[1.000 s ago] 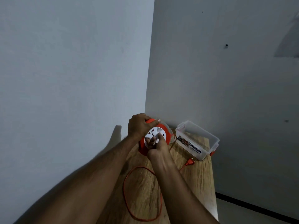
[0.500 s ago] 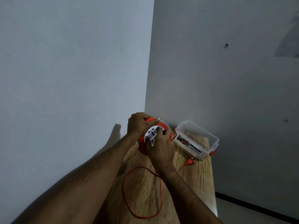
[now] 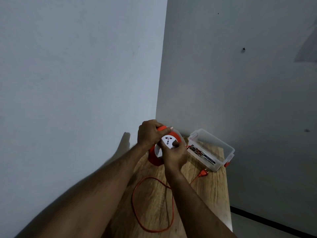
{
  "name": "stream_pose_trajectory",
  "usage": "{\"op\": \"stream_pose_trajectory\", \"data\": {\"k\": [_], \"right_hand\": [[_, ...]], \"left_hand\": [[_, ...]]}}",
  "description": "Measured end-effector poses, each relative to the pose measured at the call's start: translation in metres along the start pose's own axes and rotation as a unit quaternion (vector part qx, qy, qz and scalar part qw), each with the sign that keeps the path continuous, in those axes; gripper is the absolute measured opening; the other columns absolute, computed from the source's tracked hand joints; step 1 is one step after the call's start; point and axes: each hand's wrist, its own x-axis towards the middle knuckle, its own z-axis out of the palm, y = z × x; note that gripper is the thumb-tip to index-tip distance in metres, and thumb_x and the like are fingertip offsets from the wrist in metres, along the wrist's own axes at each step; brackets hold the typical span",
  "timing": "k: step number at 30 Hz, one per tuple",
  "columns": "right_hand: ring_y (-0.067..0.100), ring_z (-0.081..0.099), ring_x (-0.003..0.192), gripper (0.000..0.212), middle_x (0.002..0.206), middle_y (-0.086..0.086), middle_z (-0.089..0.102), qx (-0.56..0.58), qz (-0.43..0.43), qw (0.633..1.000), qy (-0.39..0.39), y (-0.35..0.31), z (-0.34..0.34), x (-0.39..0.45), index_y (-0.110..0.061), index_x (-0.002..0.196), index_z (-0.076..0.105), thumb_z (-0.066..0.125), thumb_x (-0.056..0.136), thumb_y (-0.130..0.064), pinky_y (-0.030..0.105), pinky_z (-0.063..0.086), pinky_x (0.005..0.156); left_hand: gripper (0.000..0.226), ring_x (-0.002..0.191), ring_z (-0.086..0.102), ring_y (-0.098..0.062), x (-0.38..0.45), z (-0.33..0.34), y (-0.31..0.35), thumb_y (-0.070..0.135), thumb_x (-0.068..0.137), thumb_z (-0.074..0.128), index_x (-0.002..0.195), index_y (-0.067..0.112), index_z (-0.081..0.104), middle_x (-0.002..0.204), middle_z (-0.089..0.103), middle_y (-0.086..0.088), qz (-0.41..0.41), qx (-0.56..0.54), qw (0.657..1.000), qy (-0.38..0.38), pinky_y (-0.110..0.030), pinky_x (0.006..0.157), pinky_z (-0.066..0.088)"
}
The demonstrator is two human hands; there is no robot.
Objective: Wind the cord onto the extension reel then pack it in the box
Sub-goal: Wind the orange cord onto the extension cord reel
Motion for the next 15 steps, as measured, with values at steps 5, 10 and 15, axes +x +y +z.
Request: {"op": "stream_pose_trajectory", "data": {"k": [5, 10, 15], "right_hand": [[0.031, 0.069, 0.108, 0.045, 0.119, 0.019, 0.065, 0.383, 0.372, 0.842, -0.079, -0.020, 0.003, 0.008, -0.001, 0.130, 0.056, 0.069, 0.095, -0.026, 0.040, 0.059, 0.085], [0.024, 0.070, 0.051, 0.062, 0.124, 0.025, 0.059, 0.489, 0.461, 0.740, -0.046, -0.039, -0.006, 0.006, -0.007, 0.143, 0.040, 0.073, 0.091, -0.016, 0.033, 0.058, 0.044], [0.019, 0.074, 0.081, 0.019, 0.097, 0.000, 0.071, 0.009, -0.017, 1.000, -0.023, -0.017, -0.025, -0.005, -0.021, 0.103, 0.061, 0.072, 0.087, -0.023, 0.032, 0.062, 0.065]], "left_hand": [[0.054, 0.053, 0.053, -0.003, -0.006, 0.007, 0.003, 0.072, 0.076, 0.066, 0.077, 0.019, 0.076, 0.058, 0.051, 0.020, 0.018, 0.013, 1.000, 0.010, -0.013, 0.054, 0.032], [0.063, 0.051, 0.053, -0.003, -0.003, 0.005, -0.002, 0.080, 0.072, 0.058, 0.068, 0.019, 0.073, 0.052, 0.049, 0.017, 0.007, 0.009, 1.000, 0.026, -0.019, 0.051, 0.039], [0.075, 0.055, 0.056, -0.004, -0.002, 0.000, -0.011, 0.087, 0.067, 0.049, 0.077, 0.018, 0.078, 0.065, 0.068, 0.009, -0.024, 0.004, 0.999, 0.035, -0.020, 0.057, 0.047]]}}
